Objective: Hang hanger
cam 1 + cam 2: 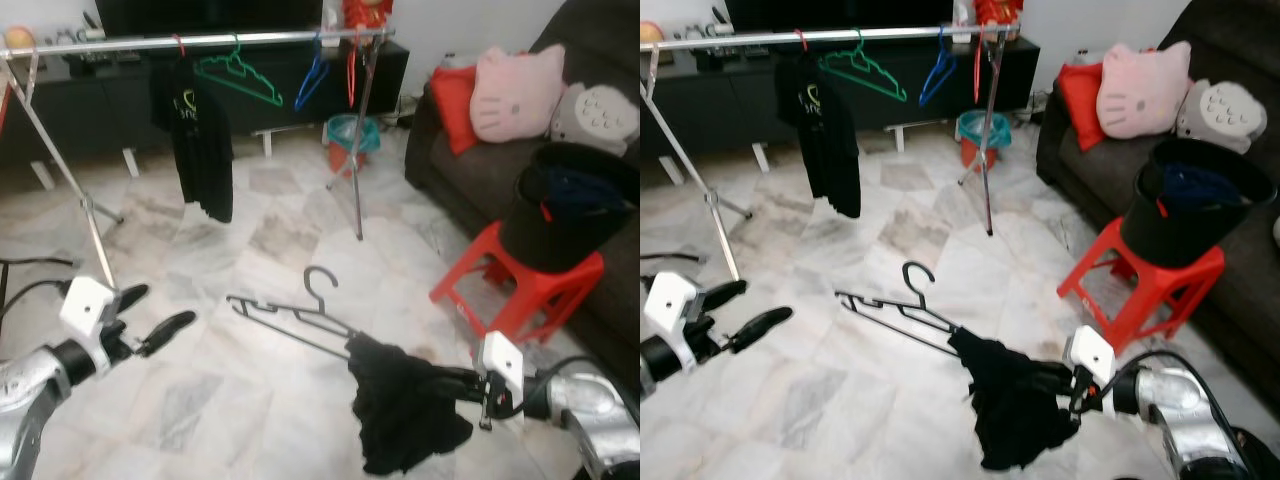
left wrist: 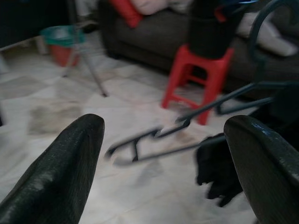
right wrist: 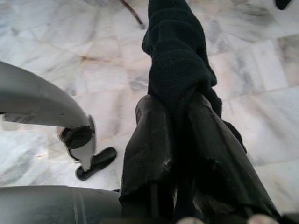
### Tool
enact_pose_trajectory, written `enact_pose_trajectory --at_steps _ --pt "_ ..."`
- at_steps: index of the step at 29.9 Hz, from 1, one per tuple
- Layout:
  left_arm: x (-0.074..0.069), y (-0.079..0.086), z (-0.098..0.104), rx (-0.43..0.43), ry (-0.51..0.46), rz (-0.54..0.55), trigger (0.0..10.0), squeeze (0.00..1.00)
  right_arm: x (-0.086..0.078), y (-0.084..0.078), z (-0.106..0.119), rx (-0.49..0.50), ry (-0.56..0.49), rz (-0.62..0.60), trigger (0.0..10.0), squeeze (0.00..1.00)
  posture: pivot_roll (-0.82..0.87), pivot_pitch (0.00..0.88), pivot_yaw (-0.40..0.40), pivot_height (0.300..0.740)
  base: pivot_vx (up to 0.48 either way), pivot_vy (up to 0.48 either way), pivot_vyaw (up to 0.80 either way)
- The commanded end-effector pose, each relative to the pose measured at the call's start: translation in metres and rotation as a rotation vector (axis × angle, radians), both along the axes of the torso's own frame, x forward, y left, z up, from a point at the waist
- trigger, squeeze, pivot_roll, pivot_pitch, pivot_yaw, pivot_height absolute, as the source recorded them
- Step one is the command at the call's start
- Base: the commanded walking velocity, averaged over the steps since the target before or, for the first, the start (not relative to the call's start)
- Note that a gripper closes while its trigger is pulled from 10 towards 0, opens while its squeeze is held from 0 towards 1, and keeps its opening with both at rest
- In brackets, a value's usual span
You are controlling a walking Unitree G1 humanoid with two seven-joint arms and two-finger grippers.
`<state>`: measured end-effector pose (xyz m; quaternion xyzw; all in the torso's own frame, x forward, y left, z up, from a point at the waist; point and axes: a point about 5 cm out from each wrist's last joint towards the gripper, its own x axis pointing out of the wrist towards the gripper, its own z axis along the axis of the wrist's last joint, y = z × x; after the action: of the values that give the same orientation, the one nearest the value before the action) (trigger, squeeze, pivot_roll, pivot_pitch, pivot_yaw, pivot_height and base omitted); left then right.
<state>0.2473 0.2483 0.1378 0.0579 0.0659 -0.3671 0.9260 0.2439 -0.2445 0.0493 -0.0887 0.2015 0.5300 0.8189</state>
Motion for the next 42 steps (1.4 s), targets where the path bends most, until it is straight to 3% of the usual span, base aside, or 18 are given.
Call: enact_pose_trajectory --at_steps 1,3,4,6,8,9,10,14,18,22,30,35,42 --pt "-0.004 -0.007 -0.002 0.006 0.040 -0.066 10.0 0.00 0.002 -0.003 0.006 0.021 -0.018 0.017 10.0 0.00 -0.01 0.000 -0.028 0.740 0.000 0.000 0.00" --pt "-0.006 -0.014 -0.003 0.006 0.059 -0.113 10.0 0.00 0.001 -0.002 0.007 0.032 -0.007 0.042 10.0 0.00 -0.02 0.000 -0.027 0.740 0.000 0.000 0.00" --pt "-0.009 -0.027 -0.005 -0.004 0.097 -0.202 10.0 0.00 0.000 -0.002 0.010 0.051 0.006 0.079 10.0 0.00 -0.02 0.000 -0.027 0.740 0.000 0.000 0.00" --pt "-0.009 -0.027 -0.005 -0.004 0.097 -0.202 10.0 0.00 0.000 -0.002 0.010 0.051 0.006 0.079 10.0 0.00 -0.02 0.000 -0.027 0.740 0.000 0.000 0.00" --pt "-0.009 -0.042 -0.008 -0.021 0.123 -0.269 10.0 0.00 -0.001 -0.003 0.013 0.060 0.029 0.133 10.0 0.00 -0.03 0.000 -0.029 0.740 0.000 0.000 0.00" --pt "-0.009 -0.042 -0.008 -0.021 0.123 -0.269 10.0 0.00 -0.001 -0.003 0.013 0.060 0.029 0.133 10.0 0.00 -0.03 0.000 -0.029 0.740 0.000 0.000 0.00" --pt "-0.005 -0.055 -0.010 -0.032 0.118 -0.297 10.0 0.00 -0.003 0.000 0.016 0.070 0.059 0.205 10.0 0.00 -0.03 0.000 -0.031 0.740 0.000 0.000 0.00" --pt "-0.001 -0.066 -0.012 -0.043 0.099 -0.317 10.0 0.00 -0.005 0.003 0.018 0.071 0.085 0.273 10.0 0.00 -0.04 0.000 -0.033 0.740 0.000 0.000 0.00" --pt "0.002 -0.076 -0.014 -0.051 0.106 -0.335 10.0 0.00 -0.004 0.003 0.016 0.013 0.093 0.317 10.0 0.00 -0.04 0.000 -0.040 0.740 0.000 0.000 0.00" --pt "0.000 -0.081 -0.013 -0.056 0.119 -0.375 10.0 0.00 -0.001 0.003 0.018 0.001 0.089 0.328 10.0 0.00 -0.04 0.000 -0.043 0.740 0.000 0.000 0.00" --pt "-0.016 -0.084 -0.021 -0.024 0.238 -0.524 10.0 0.00 0.007 0.001 0.028 -0.010 0.075 0.352 10.0 0.00 -0.03 0.000 -0.049 0.740 0.000 0.000 0.00" --pt "-0.014 -0.081 -0.027 0.024 0.244 -0.487 10.0 0.00 0.011 0.002 0.030 -0.009 0.054 0.344 10.0 0.00 -0.03 0.000 -0.050 0.740 0.000 0.000 0.00" --pt "-0.013 -0.088 -0.027 0.026 0.257 -0.515 10.0 0.00 0.012 0.007 0.031 0.012 0.049 0.365 10.0 0.00 -0.03 0.000 -0.045 0.740 0.000 0.000 0.00"
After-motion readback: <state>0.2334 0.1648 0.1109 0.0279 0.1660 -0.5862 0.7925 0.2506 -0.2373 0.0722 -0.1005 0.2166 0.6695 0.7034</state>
